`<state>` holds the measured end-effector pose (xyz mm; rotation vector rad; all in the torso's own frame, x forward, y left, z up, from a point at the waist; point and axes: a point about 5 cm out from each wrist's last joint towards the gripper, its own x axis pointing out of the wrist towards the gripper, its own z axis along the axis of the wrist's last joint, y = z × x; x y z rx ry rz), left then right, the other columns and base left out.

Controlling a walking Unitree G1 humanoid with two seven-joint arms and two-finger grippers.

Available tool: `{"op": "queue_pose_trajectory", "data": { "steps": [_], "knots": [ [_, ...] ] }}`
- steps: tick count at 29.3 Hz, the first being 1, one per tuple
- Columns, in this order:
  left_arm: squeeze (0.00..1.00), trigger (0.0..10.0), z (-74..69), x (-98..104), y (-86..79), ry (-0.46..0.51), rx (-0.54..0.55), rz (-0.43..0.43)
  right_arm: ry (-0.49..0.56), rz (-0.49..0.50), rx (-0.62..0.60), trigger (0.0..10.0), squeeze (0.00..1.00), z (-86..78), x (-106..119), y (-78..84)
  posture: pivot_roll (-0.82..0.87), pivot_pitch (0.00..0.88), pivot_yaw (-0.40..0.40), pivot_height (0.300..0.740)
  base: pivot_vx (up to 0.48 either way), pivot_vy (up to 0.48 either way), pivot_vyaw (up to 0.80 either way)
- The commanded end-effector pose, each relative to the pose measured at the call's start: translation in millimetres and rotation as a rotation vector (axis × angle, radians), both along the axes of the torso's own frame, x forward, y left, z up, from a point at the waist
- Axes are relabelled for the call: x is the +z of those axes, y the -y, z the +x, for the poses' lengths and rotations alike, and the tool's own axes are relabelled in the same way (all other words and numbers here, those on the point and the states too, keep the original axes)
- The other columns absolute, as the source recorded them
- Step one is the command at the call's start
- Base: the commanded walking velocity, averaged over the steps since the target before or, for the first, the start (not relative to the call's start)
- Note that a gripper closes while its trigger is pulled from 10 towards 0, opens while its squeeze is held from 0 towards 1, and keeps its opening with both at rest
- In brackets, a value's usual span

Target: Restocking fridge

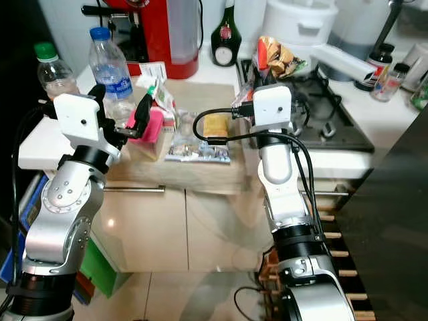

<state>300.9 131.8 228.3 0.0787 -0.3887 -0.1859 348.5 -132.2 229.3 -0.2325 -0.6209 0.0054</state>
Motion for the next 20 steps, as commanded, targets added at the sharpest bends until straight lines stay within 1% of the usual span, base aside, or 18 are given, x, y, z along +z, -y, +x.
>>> {"op": "queue_pose_trajectory", "data": {
  "steps": [1, 14, 20],
  "knots": [
    [0.00, 10.0, 1.2, 2.2, -2.9, 0.014, 0.020, 0.006, 0.018, -0.003, -0.002, 0.0, 0.00, -1.2, 4.6, -0.4, -0.02, 0.000, -0.013, 0.740, -0.281, 0.000, 0.00],
    [0.00, 10.0, 2.5, 2.4, -2.8, 0.023, 0.026, 0.016, 0.005, -0.005, 0.012, 0.0, 0.00, -0.1, 2.1, -4.4, -0.01, 0.000, -0.016, 0.740, -0.329, 0.000, 0.00],
    [0.00, 10.0, 2.3, 1.7, -2.4, 0.021, 0.022, 0.015, -0.011, -0.011, 0.010, 0.0, 0.00, -0.4, -2.3, -2.9, -0.02, 0.000, -0.012, 0.740, -0.329, 0.000, 0.00]
  ]
}}
